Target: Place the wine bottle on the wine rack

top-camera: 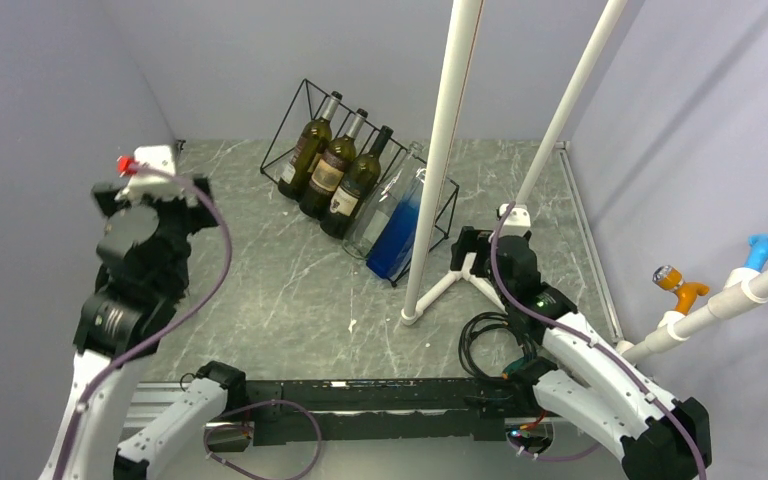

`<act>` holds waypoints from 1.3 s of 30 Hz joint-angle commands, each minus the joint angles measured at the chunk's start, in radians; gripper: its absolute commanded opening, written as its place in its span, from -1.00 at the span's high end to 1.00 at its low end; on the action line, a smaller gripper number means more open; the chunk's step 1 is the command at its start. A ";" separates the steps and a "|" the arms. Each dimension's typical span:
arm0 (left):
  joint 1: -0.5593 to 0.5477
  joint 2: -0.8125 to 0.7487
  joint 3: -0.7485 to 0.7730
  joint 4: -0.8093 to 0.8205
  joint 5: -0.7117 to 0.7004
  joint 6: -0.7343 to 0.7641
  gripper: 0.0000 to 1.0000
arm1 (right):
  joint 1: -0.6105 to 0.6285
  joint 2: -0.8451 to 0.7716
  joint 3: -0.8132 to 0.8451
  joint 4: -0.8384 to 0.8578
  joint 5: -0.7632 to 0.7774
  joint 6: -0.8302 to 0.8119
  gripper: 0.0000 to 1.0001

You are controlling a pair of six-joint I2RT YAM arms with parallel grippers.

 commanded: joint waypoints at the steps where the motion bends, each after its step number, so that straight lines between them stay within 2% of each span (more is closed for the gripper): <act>1: 0.003 -0.146 -0.102 -0.073 -0.527 -0.065 -0.99 | -0.003 -0.030 -0.031 0.057 0.021 -0.017 -0.99; 4: 0.003 -0.164 -0.156 -0.144 -0.674 -0.180 -0.99 | -0.003 -0.022 -0.032 0.056 0.004 -0.016 -0.99; 7: 0.004 -0.092 -0.147 -0.334 -0.678 -0.388 -0.99 | -0.003 -0.007 -0.028 0.055 -0.025 -0.010 -0.99; 10: 0.012 0.043 -0.081 -0.697 -0.690 -0.791 -0.99 | -0.003 -0.007 -0.026 0.049 -0.039 -0.007 -0.99; 13: 0.030 0.161 -0.059 -0.916 -0.731 -1.129 -0.99 | -0.003 -0.018 -0.032 0.042 -0.038 -0.008 -0.99; 15: 0.047 0.213 -0.067 -0.967 -0.758 -1.273 -0.99 | -0.003 -0.025 -0.035 0.039 -0.036 -0.009 -0.99; 17: 0.075 0.249 -0.071 -0.974 -0.762 -1.332 -0.99 | -0.003 -0.029 -0.035 0.029 -0.032 -0.009 -0.99; 20: 0.116 0.264 -0.094 -0.939 -0.754 -1.364 -0.99 | -0.003 -0.037 -0.039 0.013 -0.021 -0.007 -0.99; 24: 0.153 0.213 -0.149 -0.802 -0.739 -1.314 -0.99 | -0.003 -0.048 -0.048 0.005 -0.012 -0.005 -0.99; 28: 0.217 0.114 -0.287 -0.443 -0.673 -1.024 -0.99 | -0.003 -0.036 -0.052 0.011 -0.017 -0.003 -0.99; 30: 0.280 0.057 -0.372 -0.239 -0.574 -0.871 -0.99 | -0.003 -0.025 -0.050 0.015 -0.023 -0.002 -0.99; 32: 0.342 0.006 -0.439 -0.099 -0.489 -0.791 -0.99 | -0.003 -0.014 -0.052 0.024 -0.028 0.002 -0.99; 36: 0.400 -0.030 -0.493 0.014 -0.470 -0.728 -0.99 | -0.003 0.011 -0.054 0.031 -0.045 0.013 -0.99; 39: 0.424 -0.013 -0.493 0.026 -0.469 -0.722 -0.99 | -0.003 0.015 -0.057 0.037 -0.053 0.017 -0.99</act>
